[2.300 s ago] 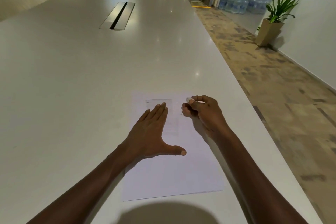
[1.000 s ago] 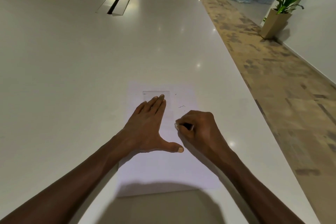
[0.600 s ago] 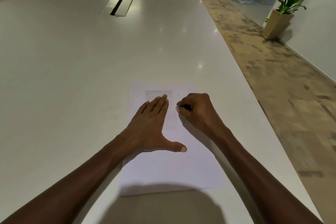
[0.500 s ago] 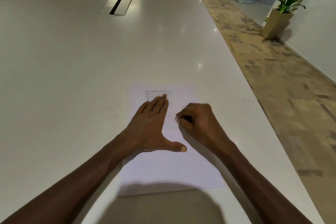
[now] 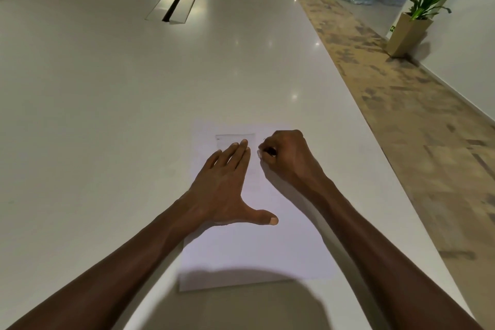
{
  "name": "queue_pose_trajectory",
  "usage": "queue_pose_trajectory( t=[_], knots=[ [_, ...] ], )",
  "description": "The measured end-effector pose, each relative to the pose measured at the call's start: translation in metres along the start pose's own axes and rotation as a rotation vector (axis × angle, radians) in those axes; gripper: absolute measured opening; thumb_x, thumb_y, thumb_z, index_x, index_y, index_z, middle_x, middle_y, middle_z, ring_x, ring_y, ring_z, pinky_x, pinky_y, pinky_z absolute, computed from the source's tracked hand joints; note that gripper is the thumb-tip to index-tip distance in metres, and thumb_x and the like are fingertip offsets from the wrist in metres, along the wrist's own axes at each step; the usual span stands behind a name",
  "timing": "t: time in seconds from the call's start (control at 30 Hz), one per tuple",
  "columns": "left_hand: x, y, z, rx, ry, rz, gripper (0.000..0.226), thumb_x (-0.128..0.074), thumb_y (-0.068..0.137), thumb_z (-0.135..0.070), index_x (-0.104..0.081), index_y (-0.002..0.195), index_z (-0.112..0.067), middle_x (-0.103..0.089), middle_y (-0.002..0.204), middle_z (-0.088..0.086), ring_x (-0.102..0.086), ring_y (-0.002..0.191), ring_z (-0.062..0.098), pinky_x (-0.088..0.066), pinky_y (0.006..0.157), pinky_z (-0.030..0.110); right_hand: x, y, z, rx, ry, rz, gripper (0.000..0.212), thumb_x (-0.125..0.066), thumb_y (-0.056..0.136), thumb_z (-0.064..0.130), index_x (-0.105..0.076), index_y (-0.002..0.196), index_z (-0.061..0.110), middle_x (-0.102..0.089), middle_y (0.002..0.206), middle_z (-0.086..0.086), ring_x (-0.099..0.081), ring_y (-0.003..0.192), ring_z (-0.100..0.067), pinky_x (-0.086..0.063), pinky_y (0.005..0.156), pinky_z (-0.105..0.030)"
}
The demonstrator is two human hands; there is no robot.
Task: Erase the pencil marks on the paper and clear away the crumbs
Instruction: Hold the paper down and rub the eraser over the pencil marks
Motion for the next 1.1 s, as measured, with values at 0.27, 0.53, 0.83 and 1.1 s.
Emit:
queue_pose_trajectory(
  t=[0.27, 0.53, 0.83, 1.1],
  knots=[
    [0.000, 0.000, 0.000, -0.006, 0.015, 0.001, 0.146, -0.032, 0.050, -0.104, 0.012, 0.154, -0.011, 0.024, 0.161, 0.000, 0.018, 0.148, 0.014, 0.001, 0.122, 0.040, 0.012, -0.046, 0.025, 0.024, 0.025, 0.124, 0.018, -0.054, 0.077, 0.003, -0.066, 0.065, -0.002, -0.063, 0.061, -0.017, -0.059, 0.064, -0.027, -0.048, 0.061, -0.042],
    [0.000, 0.001, 0.000, -0.003, 0.022, 0.017, 0.147, -0.029, 0.049, -0.106, 0.013, 0.154, -0.011, 0.026, 0.160, 0.000, 0.020, 0.148, 0.014, 0.002, 0.122, 0.041, 0.009, -0.036, 0.020, -0.014, 0.050, 0.125, 0.021, -0.050, 0.073, 0.005, -0.069, 0.069, -0.004, -0.066, 0.065, -0.021, -0.063, 0.067, -0.030, -0.052, 0.063, -0.043],
    [0.001, -0.001, 0.000, 0.002, -0.005, -0.002, 0.148, -0.030, 0.049, -0.106, 0.012, 0.154, -0.011, 0.022, 0.161, 0.000, 0.017, 0.149, 0.014, 0.000, 0.122, 0.042, 0.002, 0.009, -0.001, 0.038, -0.026, 0.094, 0.026, -0.057, 0.084, 0.014, -0.073, 0.073, -0.004, -0.072, 0.072, -0.019, -0.067, 0.068, -0.028, -0.056, 0.066, -0.043],
    [0.001, 0.000, 0.000, -0.010, 0.017, 0.005, 0.146, -0.033, 0.050, -0.103, 0.010, 0.154, -0.010, 0.021, 0.162, 0.001, 0.016, 0.149, 0.015, 0.001, 0.122, 0.040, 0.012, -0.058, 0.032, 0.061, 0.034, 0.158, 0.013, -0.055, 0.074, 0.000, -0.065, 0.065, 0.000, -0.062, 0.060, -0.015, -0.057, 0.064, -0.024, -0.044, 0.063, -0.037]
  ],
)
Point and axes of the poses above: each hand's wrist, its own y-axis towards the middle knuckle, its own x-axis out of the back of the hand, z = x × y, the point moved 4 cm from there along y, towards the middle knuckle
